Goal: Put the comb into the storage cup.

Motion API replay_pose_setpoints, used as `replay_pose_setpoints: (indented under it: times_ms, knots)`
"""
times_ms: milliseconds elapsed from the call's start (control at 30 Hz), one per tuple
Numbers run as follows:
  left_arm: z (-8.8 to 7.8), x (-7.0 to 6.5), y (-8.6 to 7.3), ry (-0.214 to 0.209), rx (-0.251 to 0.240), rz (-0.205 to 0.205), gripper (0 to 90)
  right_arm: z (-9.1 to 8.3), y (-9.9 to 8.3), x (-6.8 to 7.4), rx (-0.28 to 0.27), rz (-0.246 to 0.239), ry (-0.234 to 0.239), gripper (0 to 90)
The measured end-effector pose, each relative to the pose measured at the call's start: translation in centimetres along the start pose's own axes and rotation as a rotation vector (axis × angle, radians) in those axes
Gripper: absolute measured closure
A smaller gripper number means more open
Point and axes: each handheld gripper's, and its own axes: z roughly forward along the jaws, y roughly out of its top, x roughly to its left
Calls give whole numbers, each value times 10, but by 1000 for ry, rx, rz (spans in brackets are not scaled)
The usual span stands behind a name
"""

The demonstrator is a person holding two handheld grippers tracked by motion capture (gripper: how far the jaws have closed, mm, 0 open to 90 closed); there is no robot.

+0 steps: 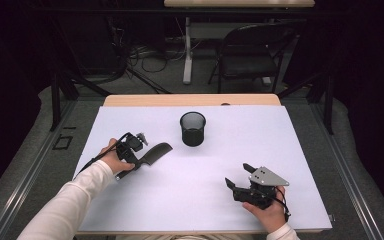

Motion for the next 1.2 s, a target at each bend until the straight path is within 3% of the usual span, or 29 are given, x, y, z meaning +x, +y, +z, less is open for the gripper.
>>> replay_pose_setpoints:
  times_ms: [533, 1200]
  knots:
    - [-11, 4, -4, 11, -41, -26, 723, 0, 0, 0, -3, -1, 2, 209]
    - [-35, 7, -10, -11, -166, -66, 724, 0, 0, 1, 1, 1, 2, 209]
